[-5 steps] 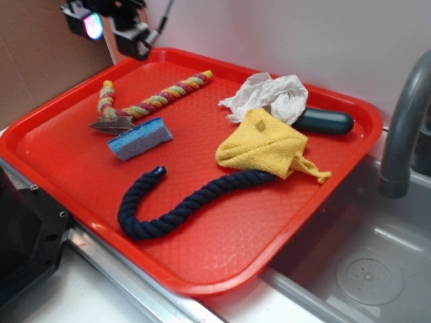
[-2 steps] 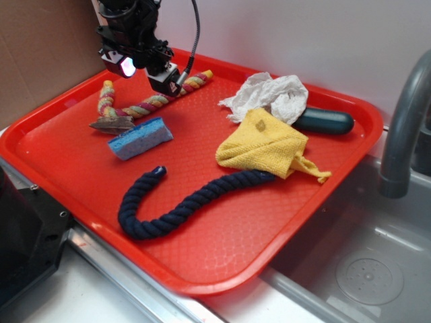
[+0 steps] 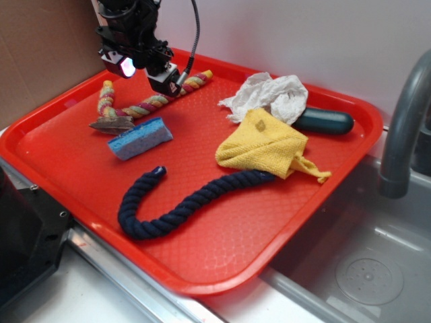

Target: Grab the multicolored rope.

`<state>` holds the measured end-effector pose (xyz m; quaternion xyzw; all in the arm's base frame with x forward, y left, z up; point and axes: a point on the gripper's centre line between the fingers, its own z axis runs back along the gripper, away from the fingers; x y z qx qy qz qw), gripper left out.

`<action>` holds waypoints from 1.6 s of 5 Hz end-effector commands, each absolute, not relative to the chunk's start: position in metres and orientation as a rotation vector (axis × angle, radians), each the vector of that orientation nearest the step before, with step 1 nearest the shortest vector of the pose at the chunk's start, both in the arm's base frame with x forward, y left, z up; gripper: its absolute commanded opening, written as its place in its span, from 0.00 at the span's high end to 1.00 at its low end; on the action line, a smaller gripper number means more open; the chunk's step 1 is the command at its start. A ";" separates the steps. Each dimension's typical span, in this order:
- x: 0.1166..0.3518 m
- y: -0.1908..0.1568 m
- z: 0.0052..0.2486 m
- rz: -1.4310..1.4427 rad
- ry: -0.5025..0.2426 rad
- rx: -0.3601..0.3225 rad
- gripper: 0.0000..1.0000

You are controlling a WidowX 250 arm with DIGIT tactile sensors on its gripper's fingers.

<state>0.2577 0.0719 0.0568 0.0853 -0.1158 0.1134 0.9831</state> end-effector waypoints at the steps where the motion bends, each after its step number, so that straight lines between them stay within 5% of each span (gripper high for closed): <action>1: 0.288 0.073 0.044 0.188 -0.224 0.164 0.00; 2: 0.292 0.063 0.030 0.162 -0.160 0.157 0.00; 3: 0.291 0.060 0.020 0.174 -0.096 0.187 1.00; 5: 0.276 0.062 0.044 0.208 -0.111 0.166 1.00; 6: 0.246 0.062 0.093 0.278 -0.177 0.172 1.00; 7: 0.213 0.064 0.138 0.404 -0.345 0.089 1.00; 8: 0.201 0.065 0.186 0.563 -0.399 0.081 1.00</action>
